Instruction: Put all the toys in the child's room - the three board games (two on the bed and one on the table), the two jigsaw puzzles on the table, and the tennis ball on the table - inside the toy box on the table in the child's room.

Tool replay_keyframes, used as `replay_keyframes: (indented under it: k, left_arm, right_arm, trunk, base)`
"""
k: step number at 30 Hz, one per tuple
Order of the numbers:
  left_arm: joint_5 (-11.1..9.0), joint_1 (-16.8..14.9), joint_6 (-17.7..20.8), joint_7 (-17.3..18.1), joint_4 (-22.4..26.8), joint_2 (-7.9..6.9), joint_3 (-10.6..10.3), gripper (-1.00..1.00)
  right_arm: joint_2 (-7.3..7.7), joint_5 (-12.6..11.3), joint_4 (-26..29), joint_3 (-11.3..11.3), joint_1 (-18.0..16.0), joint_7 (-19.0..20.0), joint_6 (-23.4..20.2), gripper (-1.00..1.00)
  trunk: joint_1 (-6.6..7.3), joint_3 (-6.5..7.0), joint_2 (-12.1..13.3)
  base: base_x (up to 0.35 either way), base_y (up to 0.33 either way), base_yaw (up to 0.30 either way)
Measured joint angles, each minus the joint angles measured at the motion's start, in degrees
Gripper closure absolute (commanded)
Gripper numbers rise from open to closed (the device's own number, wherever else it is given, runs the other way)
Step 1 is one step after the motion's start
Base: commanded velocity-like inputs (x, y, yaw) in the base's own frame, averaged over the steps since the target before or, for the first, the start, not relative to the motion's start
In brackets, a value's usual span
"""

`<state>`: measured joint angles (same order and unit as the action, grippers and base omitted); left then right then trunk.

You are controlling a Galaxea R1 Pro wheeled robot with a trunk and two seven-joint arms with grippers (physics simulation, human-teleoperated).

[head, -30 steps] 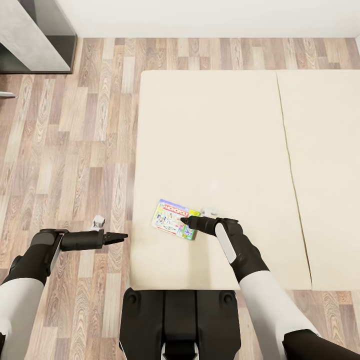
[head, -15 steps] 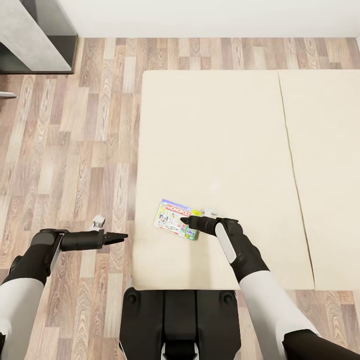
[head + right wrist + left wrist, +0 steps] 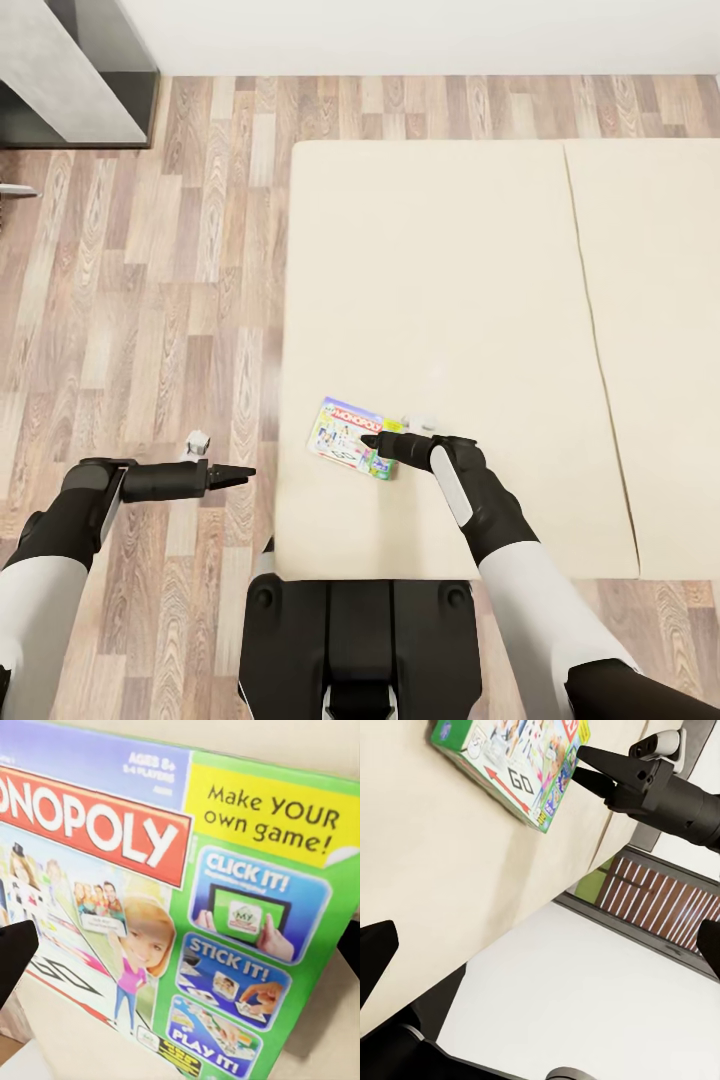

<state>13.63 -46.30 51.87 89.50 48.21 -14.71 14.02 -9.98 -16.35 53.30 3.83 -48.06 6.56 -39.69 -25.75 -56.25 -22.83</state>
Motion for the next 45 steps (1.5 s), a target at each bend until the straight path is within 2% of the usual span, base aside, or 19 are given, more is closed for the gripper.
replay_keyframes:
  k: [45]
  left_arm:
    - [0.0, 0.0, 0.0, 0.01, 0.0, -0.08, 0.01, -1.0]
  right_arm:
    - [-0.01, 0.0, 0.09, -0.01, 0.0, 0.0, -0.07, -1.0]
  trunk:
    - [0.0, 0.0, 0.0]
  base:
    - [0.0, 0.066, 0.0]
